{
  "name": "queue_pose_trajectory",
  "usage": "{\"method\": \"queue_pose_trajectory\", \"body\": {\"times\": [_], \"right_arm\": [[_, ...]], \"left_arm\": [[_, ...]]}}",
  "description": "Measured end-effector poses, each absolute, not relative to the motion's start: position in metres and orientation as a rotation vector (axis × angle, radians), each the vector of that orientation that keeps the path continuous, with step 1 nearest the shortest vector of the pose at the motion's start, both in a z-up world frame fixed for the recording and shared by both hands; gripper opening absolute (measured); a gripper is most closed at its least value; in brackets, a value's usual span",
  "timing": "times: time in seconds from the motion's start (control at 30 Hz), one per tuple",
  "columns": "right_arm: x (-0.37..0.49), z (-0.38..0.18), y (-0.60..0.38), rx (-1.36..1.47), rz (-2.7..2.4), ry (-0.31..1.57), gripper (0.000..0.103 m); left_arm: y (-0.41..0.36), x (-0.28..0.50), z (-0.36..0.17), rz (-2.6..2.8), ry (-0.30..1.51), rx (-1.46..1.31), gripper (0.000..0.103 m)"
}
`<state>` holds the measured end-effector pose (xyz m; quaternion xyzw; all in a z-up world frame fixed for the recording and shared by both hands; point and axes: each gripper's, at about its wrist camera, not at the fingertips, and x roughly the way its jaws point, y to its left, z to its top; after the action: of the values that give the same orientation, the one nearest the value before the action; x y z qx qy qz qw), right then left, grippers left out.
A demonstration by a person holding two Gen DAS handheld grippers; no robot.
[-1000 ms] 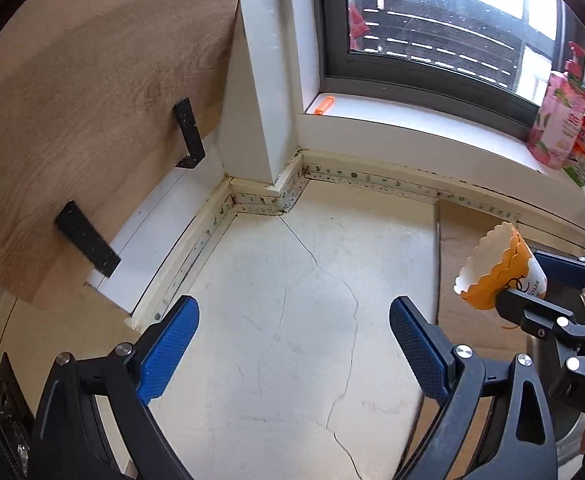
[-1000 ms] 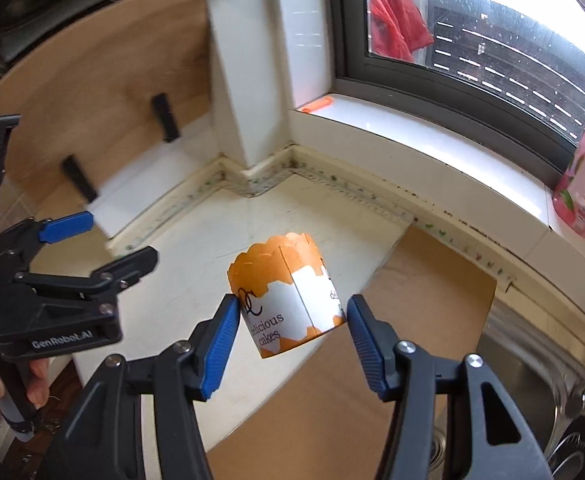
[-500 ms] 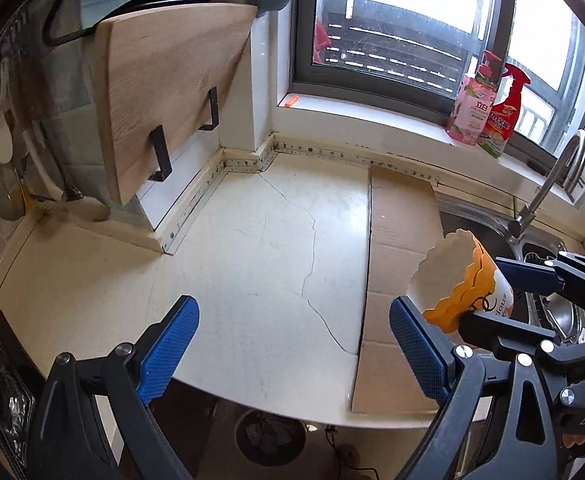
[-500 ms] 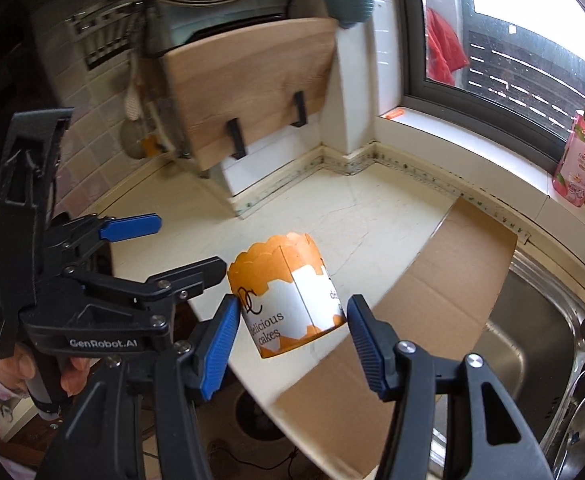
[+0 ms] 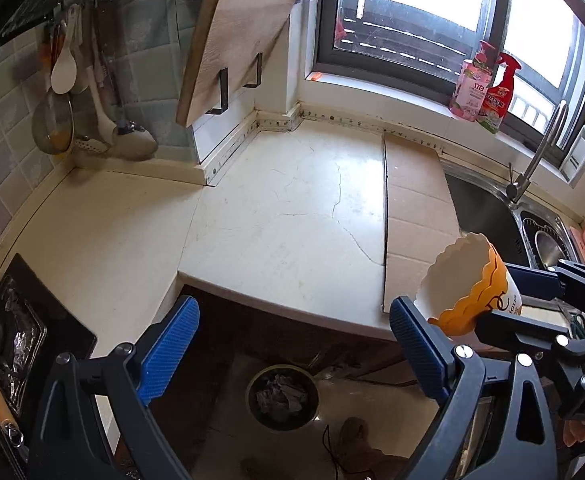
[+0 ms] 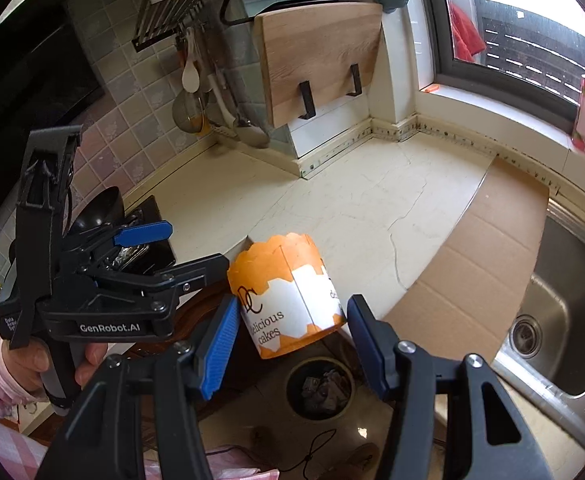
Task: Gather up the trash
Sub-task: 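Carry the cake cup in the right tool off the counter over the bin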
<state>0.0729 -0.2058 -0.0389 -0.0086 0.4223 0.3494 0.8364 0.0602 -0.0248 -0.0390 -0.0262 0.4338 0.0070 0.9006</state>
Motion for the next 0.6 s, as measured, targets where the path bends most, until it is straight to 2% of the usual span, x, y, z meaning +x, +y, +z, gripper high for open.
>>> {"method": "queue_pose_trajectory", "body": {"times": [0.13, 0.3, 0.6], "right_arm": [[0.06, -0.065, -0.195, -0.021, 0.716, 0.889, 0.056], [0.05, -0.127, -0.184, 0.023, 0.693, 0.96, 0.056], [0.037, -0.263, -0.171, 0.057, 0.58, 1.086, 0.056]], "left_arm": [[-0.02, 0.042, -0.068, 0.006, 0.894, -0.028, 0.095], [-0.017, 0.032, -0.123, 0.002, 0.916, 0.0, 0.095], [0.003, 0.032, -0.263, 0.011, 1.014, -0.046, 0.095]]}}
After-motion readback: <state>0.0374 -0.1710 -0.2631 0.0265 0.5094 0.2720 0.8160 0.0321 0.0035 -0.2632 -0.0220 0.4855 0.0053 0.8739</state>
